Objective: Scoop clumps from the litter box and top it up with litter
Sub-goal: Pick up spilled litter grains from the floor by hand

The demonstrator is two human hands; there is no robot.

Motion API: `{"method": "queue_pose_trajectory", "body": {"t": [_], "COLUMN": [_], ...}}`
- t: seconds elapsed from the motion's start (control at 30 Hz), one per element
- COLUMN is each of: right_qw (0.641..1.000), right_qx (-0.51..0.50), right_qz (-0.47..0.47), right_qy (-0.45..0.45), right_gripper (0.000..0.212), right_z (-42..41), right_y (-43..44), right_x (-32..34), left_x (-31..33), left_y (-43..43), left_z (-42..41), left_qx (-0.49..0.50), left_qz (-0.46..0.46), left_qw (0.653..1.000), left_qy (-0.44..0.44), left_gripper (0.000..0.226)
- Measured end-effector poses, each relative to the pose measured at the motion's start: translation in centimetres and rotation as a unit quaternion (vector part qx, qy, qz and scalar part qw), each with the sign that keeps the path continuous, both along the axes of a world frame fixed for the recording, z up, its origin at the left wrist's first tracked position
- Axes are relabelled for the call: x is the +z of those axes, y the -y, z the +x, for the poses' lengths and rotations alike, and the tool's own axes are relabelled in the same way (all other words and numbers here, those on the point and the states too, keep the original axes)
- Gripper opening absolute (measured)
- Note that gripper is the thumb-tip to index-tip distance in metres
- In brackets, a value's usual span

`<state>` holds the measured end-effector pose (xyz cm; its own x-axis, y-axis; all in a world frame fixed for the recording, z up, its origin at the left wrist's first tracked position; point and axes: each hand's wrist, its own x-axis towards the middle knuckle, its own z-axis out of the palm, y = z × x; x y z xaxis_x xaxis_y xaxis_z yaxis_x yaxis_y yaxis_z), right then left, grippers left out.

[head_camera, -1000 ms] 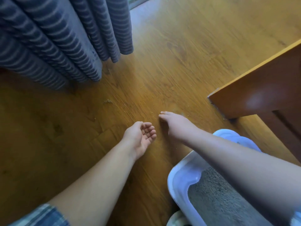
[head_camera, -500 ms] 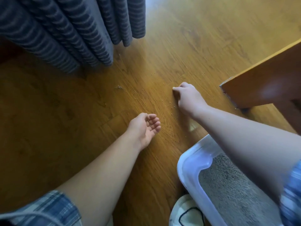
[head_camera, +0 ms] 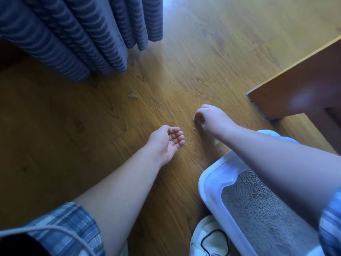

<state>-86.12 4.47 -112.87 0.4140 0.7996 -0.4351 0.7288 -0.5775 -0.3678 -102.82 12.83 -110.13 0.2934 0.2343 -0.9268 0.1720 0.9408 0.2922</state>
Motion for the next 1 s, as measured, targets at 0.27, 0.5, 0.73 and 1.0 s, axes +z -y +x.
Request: {"method": "queue_pose_trajectory", "body": {"t": [0.27, 0.5, 0.73, 1.0], "right_qw": [1.000, 0.999, 0.992, 0.989], "right_qx": [-0.003, 0.023, 0.073, -0.056], "right_qz": [0.026, 0.009, 0.074, 0.123], "right_qy": [-0.004, 0.038, -0.070, -0.053], "right_gripper": [0.005, 0.013, 0.008, 0.011], "right_z": [-0.3, -1.2, -2.2, -0.9], "right_y": [-0.4, -0.9, -0.9, -1.8], "right_x": [-0.7, -1.0, 0.5, 0.3], "left_x": [-1.0, -0.9, -1.4, -1.5], "left_y": [0.2, 0.1, 0.1, 0.2], "left_z": [-1.0, -1.0, -0.9, -0.6], "left_qx": [0.015, 0.014, 0.024, 0.042], "left_qz": [-0.007, -0.029, -0.049, -0.029], "left_qw": [1.000, 0.999, 0.998, 0.998], "left_qy": [-0.002, 0.028, 0.033, 0.023], "left_gripper": [0.029, 0.037, 0.038, 0.033]}}
